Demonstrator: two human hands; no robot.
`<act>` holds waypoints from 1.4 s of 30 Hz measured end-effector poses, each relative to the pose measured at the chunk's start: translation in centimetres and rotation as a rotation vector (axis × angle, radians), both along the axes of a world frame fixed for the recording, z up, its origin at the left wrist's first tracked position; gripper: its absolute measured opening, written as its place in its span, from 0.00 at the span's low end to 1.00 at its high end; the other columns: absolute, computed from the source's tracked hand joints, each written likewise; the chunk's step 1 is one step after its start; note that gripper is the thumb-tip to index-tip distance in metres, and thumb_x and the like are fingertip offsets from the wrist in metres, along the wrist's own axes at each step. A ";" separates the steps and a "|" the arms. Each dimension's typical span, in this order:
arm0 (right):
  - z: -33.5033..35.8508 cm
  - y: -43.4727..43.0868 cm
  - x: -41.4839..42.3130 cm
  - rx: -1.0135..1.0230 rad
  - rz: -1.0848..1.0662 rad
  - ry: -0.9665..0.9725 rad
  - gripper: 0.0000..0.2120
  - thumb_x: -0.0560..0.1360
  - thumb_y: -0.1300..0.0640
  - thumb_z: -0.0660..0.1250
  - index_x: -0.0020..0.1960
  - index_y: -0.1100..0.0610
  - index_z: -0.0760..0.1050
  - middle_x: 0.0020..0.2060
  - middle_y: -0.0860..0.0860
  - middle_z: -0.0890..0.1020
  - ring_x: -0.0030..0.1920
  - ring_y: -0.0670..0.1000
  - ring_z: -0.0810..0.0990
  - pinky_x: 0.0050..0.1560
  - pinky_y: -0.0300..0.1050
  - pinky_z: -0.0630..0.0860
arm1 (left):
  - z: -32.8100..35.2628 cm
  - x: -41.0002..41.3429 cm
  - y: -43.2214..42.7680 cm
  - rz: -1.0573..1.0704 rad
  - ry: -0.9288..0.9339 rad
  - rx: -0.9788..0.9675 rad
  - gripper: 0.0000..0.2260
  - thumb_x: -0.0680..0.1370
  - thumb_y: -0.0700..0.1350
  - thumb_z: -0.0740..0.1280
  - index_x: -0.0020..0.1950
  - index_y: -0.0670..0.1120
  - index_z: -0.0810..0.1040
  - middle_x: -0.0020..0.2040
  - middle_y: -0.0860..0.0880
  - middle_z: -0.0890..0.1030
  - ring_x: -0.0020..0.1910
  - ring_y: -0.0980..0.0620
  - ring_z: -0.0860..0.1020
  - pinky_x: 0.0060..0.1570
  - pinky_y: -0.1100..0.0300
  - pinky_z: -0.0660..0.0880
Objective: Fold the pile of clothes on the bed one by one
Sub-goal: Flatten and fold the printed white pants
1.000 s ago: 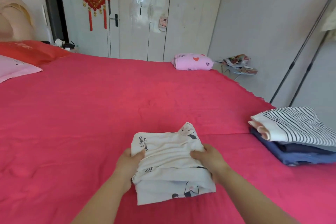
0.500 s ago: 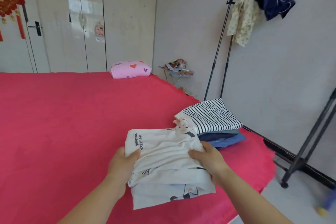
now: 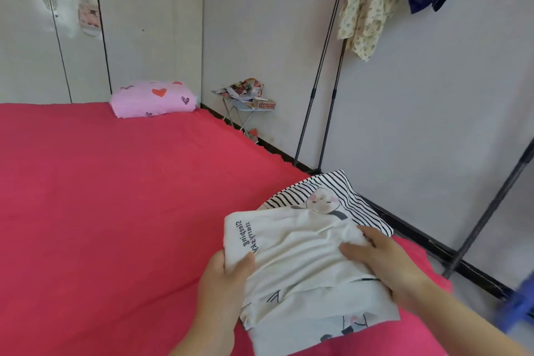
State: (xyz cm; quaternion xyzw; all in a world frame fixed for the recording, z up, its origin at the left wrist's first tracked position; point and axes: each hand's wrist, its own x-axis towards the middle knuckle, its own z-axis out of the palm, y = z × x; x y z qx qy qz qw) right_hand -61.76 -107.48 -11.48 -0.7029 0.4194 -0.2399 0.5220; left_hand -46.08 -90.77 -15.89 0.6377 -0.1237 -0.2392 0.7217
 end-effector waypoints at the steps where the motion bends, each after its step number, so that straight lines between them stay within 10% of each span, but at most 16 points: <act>1: 0.7 -0.6 0.4 0.000 -0.010 0.020 0.08 0.69 0.61 0.72 0.47 0.53 0.79 0.44 0.55 0.84 0.48 0.59 0.82 0.54 0.59 0.77 | 0.5 0.4 -0.6 -0.005 0.032 0.003 0.10 0.65 0.48 0.72 0.43 0.47 0.78 0.43 0.46 0.82 0.44 0.44 0.80 0.51 0.44 0.75; 8: 6.9 -3.2 1.7 0.075 -0.106 0.197 0.18 0.59 0.51 0.75 0.48 0.48 0.79 0.46 0.52 0.84 0.49 0.57 0.82 0.56 0.58 0.76 | 5.6 1.7 -3.4 -0.090 0.128 0.129 0.05 0.73 0.43 0.70 0.47 0.46 0.77 0.42 0.52 0.79 0.41 0.54 0.77 0.37 0.59 0.71; 17: 13.0 -7.9 4.3 -0.037 -0.073 0.396 0.22 0.72 0.58 0.70 0.65 0.53 0.70 0.44 0.43 0.77 0.46 0.48 0.77 0.45 0.43 0.76 | 11.8 2.9 -7.3 -0.207 0.236 0.092 0.11 0.69 0.41 0.72 0.50 0.46 0.76 0.45 0.48 0.81 0.45 0.49 0.79 0.41 0.56 0.73; 22: 9.5 -14.2 6.3 -0.198 -0.025 0.509 0.22 0.73 0.58 0.68 0.66 0.56 0.69 0.43 0.46 0.74 0.47 0.50 0.73 0.44 0.42 0.68 | 9.5 3.9 -12.8 -0.206 0.208 0.173 0.24 0.53 0.56 0.69 0.46 0.51 0.74 0.44 0.54 0.80 0.44 0.53 0.79 0.41 0.56 0.74; 28: 0.8 -19.5 6.3 -0.191 0.023 0.603 0.21 0.73 0.55 0.68 0.65 0.55 0.70 0.52 0.49 0.78 0.48 0.48 0.73 0.47 0.41 0.66 | 2.5 3.0 -18.8 -0.059 0.213 0.425 0.08 0.73 0.42 0.67 0.50 0.48 0.71 0.48 0.48 0.79 0.42 0.51 0.77 0.33 0.60 0.73; 33: -1.9 -21.5 6.0 -0.228 0.129 0.661 0.24 0.72 0.55 0.69 0.65 0.55 0.68 0.58 0.52 0.76 0.58 0.55 0.74 0.59 0.48 0.71 | 1.6 2.2 -20.4 0.038 0.199 0.575 0.20 0.73 0.38 0.68 0.63 0.47 0.66 0.48 0.53 0.75 0.43 0.52 0.75 0.35 0.62 0.70; 37: 0.7 -19.2 6.4 -0.563 0.158 0.462 0.33 0.71 0.56 0.68 0.73 0.52 0.60 0.68 0.53 0.68 0.69 0.55 0.64 0.69 0.52 0.63 | 3.3 1.3 -19.6 0.121 -0.392 0.751 0.31 0.74 0.42 0.66 0.74 0.42 0.57 0.69 0.42 0.66 0.67 0.44 0.65 0.65 0.55 0.61; 39: 0.8 -17.6 7.2 -0.804 0.263 0.400 0.26 0.74 0.49 0.60 0.71 0.49 0.62 0.69 0.52 0.69 0.71 0.56 0.63 0.70 0.55 0.60 | 3.6 1.3 -20.3 -0.040 -0.881 0.796 0.27 0.74 0.49 0.59 0.73 0.44 0.61 0.71 0.41 0.65 0.68 0.44 0.63 0.66 0.52 0.57; 42: -1.7 -18.3 8.7 -0.915 0.423 0.596 0.21 0.79 0.44 0.49 0.70 0.46 0.64 0.70 0.53 0.69 0.73 0.57 0.59 0.70 0.61 0.58 | 1.9 1.9 -22.0 -0.357 -1.055 0.932 0.25 0.75 0.57 0.54 0.72 0.51 0.62 0.73 0.45 0.64 0.71 0.41 0.59 0.67 0.43 0.54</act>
